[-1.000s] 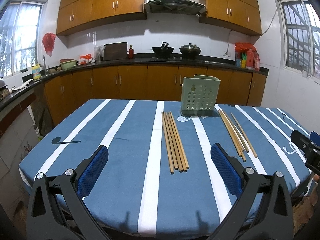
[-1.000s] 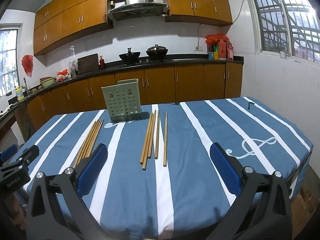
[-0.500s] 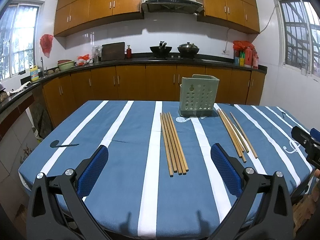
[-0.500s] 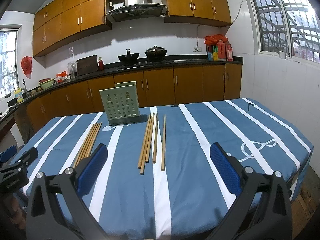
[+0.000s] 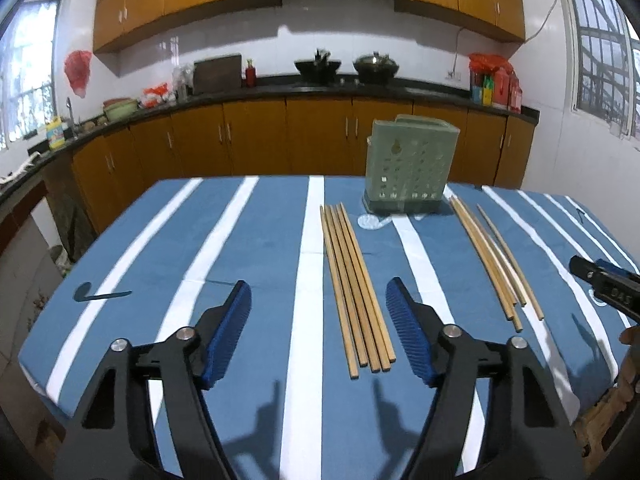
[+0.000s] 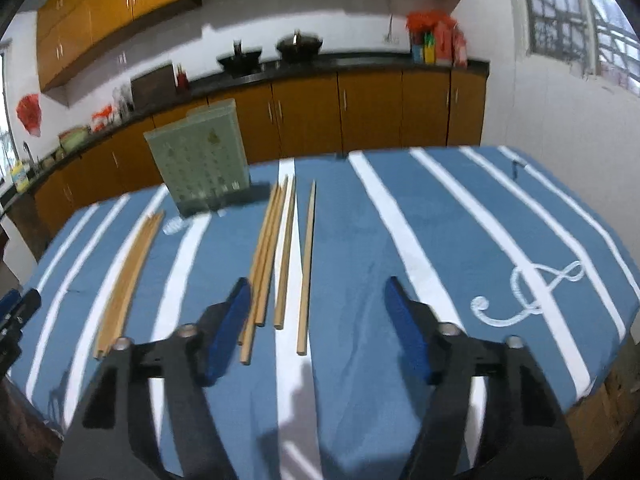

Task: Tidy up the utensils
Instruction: 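Lower the left tool and grasp one wooden chopstick while the right tool grasps another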

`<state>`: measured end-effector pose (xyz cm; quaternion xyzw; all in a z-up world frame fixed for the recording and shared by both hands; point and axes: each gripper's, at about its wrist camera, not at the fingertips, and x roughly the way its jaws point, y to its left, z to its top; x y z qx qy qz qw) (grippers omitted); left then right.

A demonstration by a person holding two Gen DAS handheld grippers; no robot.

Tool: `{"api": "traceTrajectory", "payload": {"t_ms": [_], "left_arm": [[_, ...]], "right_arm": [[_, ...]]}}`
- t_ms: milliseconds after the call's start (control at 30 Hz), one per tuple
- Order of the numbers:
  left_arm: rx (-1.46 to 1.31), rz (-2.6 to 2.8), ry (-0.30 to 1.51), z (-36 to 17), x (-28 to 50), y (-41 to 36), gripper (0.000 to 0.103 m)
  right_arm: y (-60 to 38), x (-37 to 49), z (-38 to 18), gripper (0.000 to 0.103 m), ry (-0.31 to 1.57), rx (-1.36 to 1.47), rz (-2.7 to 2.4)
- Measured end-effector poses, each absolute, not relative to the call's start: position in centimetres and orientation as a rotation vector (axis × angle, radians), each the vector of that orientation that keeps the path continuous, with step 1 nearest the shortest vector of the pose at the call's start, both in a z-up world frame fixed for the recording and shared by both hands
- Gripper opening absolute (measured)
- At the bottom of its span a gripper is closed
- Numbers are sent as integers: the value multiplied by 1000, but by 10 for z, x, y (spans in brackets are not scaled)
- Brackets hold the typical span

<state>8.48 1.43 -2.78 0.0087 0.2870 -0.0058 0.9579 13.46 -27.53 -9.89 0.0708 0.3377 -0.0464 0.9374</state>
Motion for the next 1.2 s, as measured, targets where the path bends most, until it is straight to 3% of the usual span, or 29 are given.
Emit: {"api": "traceTrajectory", "payload": {"t_ms": [133, 267, 400, 633, 800, 867, 933, 1200], "left_arm": [[16, -40, 653, -41, 107, 13, 63], [19, -63, 732, -56, 123, 12, 49], [-5, -54, 800, -68, 131, 17, 45], [-86, -90, 890, -82, 142, 30, 31], [-91, -112, 909, -85, 150, 27, 29], [-100, -124, 919, -86, 152, 26, 27], [-102, -131, 925, -86, 154, 23, 22], [-51, -120, 932, -87, 163, 16, 12]], "right_arm": [[-275, 161, -116, 43, 769, 132, -87], [-284, 176, -126, 40, 802, 175, -94], [-292, 189, -134, 34, 842, 214, -68], [-287, 208, -140, 34, 872, 205, -56], [-288, 214, -148, 33, 886, 190, -62], [-283, 216, -148, 28, 886, 143, -77], [-283, 218, -149, 11, 886, 127, -93], [-286, 219, -149, 8, 877, 137, -85]]}}
